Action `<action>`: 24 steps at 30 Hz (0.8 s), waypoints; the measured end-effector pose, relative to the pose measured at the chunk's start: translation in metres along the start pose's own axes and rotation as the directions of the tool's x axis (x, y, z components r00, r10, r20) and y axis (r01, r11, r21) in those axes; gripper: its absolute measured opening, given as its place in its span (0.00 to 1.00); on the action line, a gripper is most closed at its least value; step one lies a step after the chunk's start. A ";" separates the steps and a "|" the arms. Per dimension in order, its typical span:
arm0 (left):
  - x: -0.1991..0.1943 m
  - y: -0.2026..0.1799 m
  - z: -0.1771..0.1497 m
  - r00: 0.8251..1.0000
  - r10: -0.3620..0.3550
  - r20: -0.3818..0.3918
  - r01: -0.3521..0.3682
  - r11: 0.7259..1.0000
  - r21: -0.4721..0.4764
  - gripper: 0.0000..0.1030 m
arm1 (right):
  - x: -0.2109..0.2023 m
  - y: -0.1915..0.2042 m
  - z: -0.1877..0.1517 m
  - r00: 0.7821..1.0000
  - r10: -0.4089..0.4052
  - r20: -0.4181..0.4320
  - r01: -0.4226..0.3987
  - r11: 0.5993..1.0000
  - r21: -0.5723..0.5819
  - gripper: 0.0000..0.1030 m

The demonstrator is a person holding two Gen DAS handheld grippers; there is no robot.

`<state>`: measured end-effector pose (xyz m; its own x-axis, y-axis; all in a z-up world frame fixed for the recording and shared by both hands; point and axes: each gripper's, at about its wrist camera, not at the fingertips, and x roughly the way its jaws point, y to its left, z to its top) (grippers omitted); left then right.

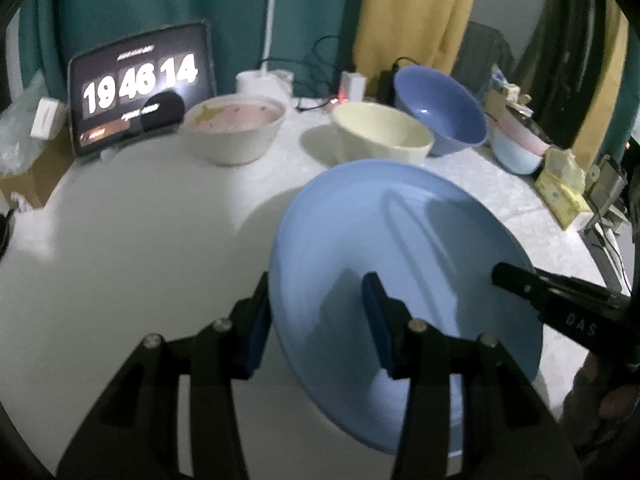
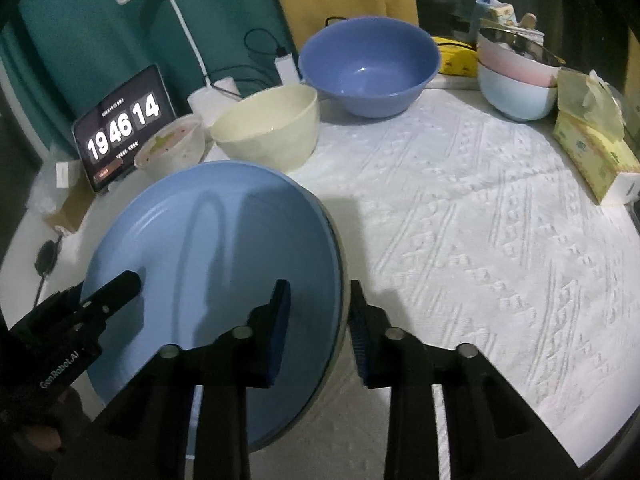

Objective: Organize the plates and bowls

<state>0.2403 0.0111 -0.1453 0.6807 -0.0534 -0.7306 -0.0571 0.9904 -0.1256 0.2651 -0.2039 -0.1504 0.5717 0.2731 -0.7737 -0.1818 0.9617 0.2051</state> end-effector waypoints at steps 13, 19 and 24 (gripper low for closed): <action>0.010 0.036 -0.006 1.000 -0.007 -0.030 0.005 0.998 -0.066 0.44 | 0.015 0.030 0.001 0.999 0.015 -0.030 -0.016 1.000 -0.027 0.22; 0.005 0.061 -0.008 1.000 0.007 -0.026 -0.010 0.994 -0.106 0.44 | 0.023 0.057 0.004 0.998 0.034 -0.043 -0.036 0.997 -0.064 0.22; 0.001 0.086 -0.011 0.999 0.026 -0.019 -0.028 0.990 -0.142 0.44 | 0.033 0.083 0.005 0.997 0.052 -0.058 -0.058 0.994 -0.094 0.22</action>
<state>0.2281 0.0949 -0.1636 0.6651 -0.0302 -0.7461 -0.1792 0.9635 -0.1987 0.2735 -0.1153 -0.1559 0.5142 0.3211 -0.7953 -0.2890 0.9379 0.1918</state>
